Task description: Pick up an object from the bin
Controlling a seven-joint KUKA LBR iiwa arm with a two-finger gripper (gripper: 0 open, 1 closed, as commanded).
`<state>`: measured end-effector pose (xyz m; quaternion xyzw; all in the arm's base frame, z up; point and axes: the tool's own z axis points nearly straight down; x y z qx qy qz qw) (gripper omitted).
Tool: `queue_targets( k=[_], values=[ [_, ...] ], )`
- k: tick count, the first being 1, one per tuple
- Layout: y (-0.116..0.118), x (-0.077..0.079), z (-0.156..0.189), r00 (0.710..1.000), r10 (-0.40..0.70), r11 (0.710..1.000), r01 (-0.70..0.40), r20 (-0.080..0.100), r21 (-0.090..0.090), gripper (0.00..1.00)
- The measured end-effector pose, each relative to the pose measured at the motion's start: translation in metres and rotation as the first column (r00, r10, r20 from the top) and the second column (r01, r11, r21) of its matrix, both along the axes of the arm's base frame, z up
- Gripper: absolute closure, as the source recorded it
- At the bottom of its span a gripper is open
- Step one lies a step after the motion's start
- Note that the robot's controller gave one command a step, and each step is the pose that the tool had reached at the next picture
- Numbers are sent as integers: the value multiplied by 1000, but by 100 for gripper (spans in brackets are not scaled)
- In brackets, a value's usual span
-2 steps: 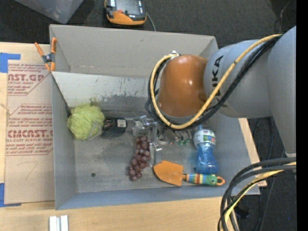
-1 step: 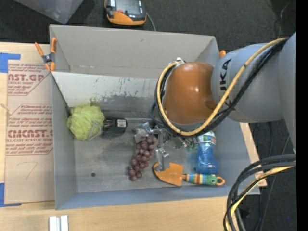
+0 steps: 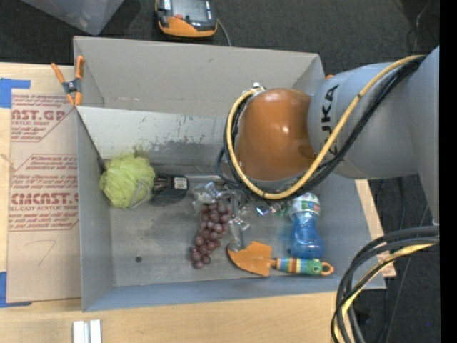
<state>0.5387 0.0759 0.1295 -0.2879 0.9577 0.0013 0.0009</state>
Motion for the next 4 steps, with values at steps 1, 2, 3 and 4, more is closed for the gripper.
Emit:
queue_targets(
  k=[1,2,3,4],
  values=[
    [-5,12,-60,992,129,992,-129,7,1,0],
    [-10,13,-59,975,221,975,-221,8,1,100],
    [-11,14,-59,972,234,972,-234,8,1,100],
    [-10,12,-52,972,235,972,-235,4,1,100]
  ],
)
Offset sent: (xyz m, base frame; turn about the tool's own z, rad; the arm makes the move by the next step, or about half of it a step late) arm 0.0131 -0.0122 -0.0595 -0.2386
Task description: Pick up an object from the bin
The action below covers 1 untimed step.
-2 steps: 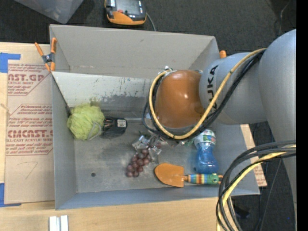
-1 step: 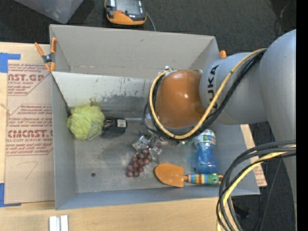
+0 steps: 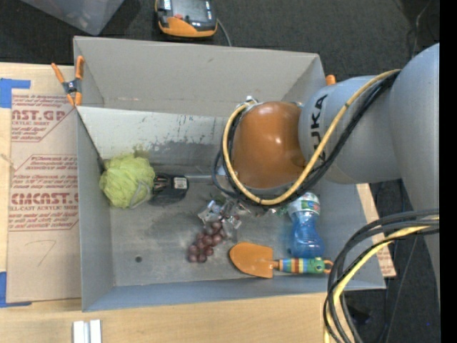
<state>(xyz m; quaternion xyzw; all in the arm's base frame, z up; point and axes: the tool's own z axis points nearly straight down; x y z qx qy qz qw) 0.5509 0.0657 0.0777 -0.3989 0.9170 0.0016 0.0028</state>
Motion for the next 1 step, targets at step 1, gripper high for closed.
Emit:
queue_targets(
  k=[1],
  values=[
    [1,1,13,1000,0,1000,0,3,1,100]
  ],
)
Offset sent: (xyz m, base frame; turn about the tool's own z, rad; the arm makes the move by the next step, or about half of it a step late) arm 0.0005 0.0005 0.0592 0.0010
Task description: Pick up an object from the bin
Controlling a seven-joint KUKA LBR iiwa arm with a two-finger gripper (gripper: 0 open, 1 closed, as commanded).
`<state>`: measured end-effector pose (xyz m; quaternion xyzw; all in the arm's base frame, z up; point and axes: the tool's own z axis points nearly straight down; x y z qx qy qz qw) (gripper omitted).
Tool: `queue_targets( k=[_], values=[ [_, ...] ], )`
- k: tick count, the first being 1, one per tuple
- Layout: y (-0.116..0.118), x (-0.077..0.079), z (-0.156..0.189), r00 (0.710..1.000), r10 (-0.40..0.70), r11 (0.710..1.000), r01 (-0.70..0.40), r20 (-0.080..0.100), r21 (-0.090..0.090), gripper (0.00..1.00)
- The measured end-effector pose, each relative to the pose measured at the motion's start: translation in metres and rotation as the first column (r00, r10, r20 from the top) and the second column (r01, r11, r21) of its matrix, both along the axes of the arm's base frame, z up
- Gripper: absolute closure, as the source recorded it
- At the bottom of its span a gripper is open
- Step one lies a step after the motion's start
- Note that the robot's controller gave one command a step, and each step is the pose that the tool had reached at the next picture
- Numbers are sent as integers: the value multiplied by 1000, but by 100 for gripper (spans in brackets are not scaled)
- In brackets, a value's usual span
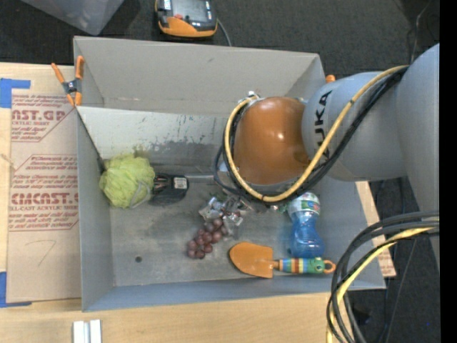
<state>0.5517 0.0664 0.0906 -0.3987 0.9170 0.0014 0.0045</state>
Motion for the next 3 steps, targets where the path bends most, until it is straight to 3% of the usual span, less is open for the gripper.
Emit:
queue_targets(
  k=[3],
  values=[
    [1,-2,53,1000,-1,1000,1,-6,1,100]
  ],
)
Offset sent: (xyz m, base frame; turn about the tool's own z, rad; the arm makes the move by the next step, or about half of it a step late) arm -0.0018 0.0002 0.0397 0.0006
